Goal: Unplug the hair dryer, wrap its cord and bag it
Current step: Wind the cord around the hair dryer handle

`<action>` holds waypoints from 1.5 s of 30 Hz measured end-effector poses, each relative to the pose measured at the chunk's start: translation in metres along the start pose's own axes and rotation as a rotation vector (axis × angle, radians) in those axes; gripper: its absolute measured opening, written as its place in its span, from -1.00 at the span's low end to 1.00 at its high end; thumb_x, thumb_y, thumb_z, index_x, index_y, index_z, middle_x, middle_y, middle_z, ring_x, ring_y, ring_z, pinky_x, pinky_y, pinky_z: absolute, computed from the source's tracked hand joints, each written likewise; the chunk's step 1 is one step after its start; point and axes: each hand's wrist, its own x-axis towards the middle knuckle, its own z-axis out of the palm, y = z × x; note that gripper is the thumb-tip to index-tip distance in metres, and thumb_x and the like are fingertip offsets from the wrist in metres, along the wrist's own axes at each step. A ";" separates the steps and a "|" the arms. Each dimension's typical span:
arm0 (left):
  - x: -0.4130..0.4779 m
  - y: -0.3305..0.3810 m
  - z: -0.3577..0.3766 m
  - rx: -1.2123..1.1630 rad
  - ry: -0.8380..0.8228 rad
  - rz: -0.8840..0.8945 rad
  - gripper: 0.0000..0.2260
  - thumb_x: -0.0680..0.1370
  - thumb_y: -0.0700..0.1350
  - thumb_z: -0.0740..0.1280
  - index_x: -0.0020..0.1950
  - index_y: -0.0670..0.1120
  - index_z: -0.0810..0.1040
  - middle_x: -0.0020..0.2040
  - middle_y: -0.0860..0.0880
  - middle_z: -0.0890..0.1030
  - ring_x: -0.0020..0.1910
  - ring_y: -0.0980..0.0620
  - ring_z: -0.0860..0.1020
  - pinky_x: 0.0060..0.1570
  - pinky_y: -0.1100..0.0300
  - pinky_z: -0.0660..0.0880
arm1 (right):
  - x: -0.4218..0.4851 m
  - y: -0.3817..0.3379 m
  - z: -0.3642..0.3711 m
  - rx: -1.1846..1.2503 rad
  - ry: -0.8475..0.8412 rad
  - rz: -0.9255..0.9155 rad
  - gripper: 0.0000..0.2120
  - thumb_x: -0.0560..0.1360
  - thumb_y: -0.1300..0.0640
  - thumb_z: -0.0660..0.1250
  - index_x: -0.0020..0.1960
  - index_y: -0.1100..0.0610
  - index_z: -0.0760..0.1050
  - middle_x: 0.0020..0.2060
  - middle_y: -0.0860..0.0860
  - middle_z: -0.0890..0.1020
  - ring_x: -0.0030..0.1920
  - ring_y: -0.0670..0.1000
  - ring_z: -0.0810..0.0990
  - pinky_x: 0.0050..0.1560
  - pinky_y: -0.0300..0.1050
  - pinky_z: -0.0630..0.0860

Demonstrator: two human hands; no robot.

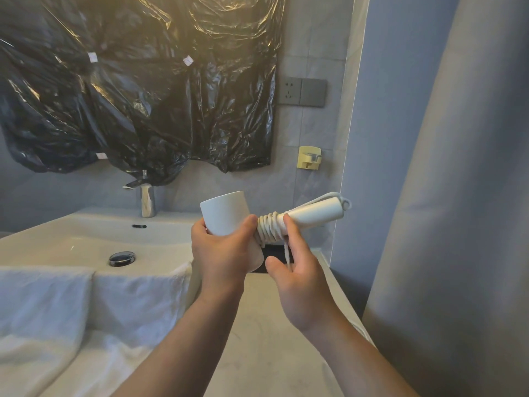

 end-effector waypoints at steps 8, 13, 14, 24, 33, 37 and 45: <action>-0.004 -0.002 -0.005 0.092 0.015 0.085 -0.42 0.24 0.06 0.59 0.15 -0.02 0.41 -0.10 0.05 0.59 -0.15 0.03 0.63 -0.11 -0.09 0.64 | -0.002 0.003 0.003 0.018 -0.033 -0.004 -0.38 0.41 0.04 0.26 0.32 -0.50 0.19 0.43 -0.29 0.34 0.44 -0.18 0.31 0.41 -0.03 0.36; -0.002 0.000 -0.005 0.107 0.023 0.097 -0.42 0.22 0.10 0.57 0.12 -0.01 0.43 -0.10 0.06 0.60 -0.13 0.01 0.65 -0.12 -0.05 0.64 | 0.000 -0.004 -0.005 -0.222 -0.094 -0.001 -0.27 0.50 0.13 0.25 0.46 -0.40 -0.01 0.46 -0.18 0.35 0.35 -0.17 0.38 0.41 -0.06 0.34; 0.000 -0.001 -0.007 0.130 0.007 0.118 -0.45 0.24 0.07 0.57 0.12 -0.02 0.44 -0.11 0.06 0.59 -0.13 0.02 0.64 -0.14 -0.02 0.63 | 0.002 -0.005 -0.010 -0.301 -0.134 0.010 -0.28 0.53 0.17 0.22 0.48 -0.36 -0.02 0.46 -0.14 0.35 0.32 -0.13 0.41 0.38 -0.11 0.34; -0.001 -0.003 -0.023 0.493 -0.165 0.356 -0.58 0.27 0.09 0.50 0.00 0.16 0.38 -0.17 0.11 0.56 -0.19 0.08 0.55 -0.23 0.02 0.55 | 0.021 -0.031 -0.054 -0.996 -0.335 -0.023 -0.75 0.49 0.11 0.26 0.14 -0.09 0.47 0.09 -0.03 0.60 0.08 0.09 0.54 -0.04 -0.03 0.51; 0.003 0.009 -0.023 0.536 -0.347 0.399 -0.57 0.20 0.16 0.51 -0.01 0.12 0.48 -0.19 0.10 0.62 -0.18 0.00 0.60 -0.21 -0.06 0.60 | 0.038 -0.020 -0.076 -0.660 -0.310 -0.189 -0.92 0.45 0.13 0.44 -0.17 -0.04 0.66 -0.21 -0.16 0.60 -0.15 -0.22 0.55 -0.06 -0.29 0.43; 0.003 0.009 -0.021 0.496 -0.371 0.368 -0.54 0.19 0.17 0.50 0.03 0.14 0.50 -0.17 0.12 0.63 -0.17 0.04 0.61 -0.17 -0.10 0.62 | 0.032 -0.015 -0.078 -0.419 -0.213 -0.056 -0.77 0.41 0.15 0.48 -0.32 -0.14 0.59 -0.16 -0.14 0.70 -0.07 -0.21 0.63 0.05 -0.29 0.51; 0.003 0.021 -0.018 0.615 -0.581 0.556 -0.24 0.12 0.21 0.58 0.23 0.19 0.32 0.06 0.13 0.44 0.00 0.04 0.51 -0.18 -0.02 0.60 | 0.032 -0.016 -0.084 -0.288 -0.054 0.041 -0.86 0.28 0.17 0.58 -0.36 -0.02 0.66 -0.31 -0.04 0.71 -0.23 -0.12 0.64 -0.07 -0.13 0.55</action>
